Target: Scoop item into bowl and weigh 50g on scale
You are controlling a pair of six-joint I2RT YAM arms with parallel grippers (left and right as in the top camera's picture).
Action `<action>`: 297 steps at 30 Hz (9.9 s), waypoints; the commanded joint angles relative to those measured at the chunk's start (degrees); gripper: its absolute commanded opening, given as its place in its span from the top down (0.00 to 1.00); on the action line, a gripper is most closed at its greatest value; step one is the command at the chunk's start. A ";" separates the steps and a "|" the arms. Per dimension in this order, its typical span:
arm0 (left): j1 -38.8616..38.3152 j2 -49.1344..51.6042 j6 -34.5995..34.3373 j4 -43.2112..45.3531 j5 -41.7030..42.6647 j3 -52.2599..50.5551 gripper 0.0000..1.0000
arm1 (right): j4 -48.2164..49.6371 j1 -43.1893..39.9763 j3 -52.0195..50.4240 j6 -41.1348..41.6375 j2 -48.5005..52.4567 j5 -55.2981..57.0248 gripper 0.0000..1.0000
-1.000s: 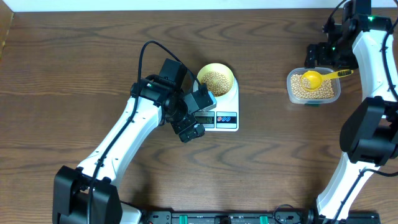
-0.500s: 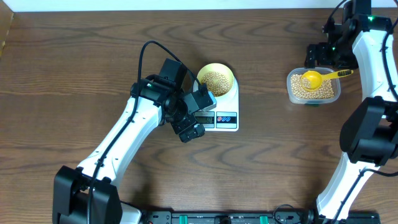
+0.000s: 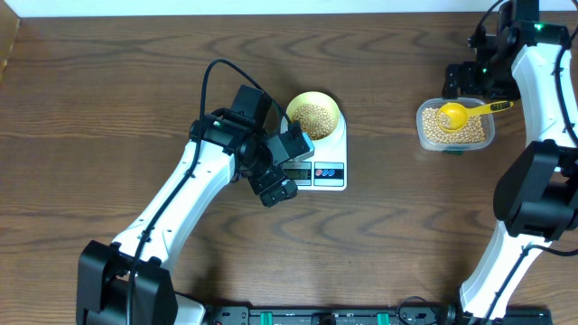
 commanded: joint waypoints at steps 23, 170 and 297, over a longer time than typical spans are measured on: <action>0.24 0.37 0.35 -0.13 0.31 -0.13 0.02 | 0.07 -8.87 0.35 -0.79 0.17 -0.52 0.01; 0.24 0.37 0.35 -0.13 0.31 -0.13 0.02 | 69.53 -6.43 -73.44 9.05 -50.82 -29.51 0.01; 0.24 0.37 0.35 -0.13 0.31 -0.13 0.02 | 63.25 13.18 -111.71 -8.50 -122.42 -7.87 0.01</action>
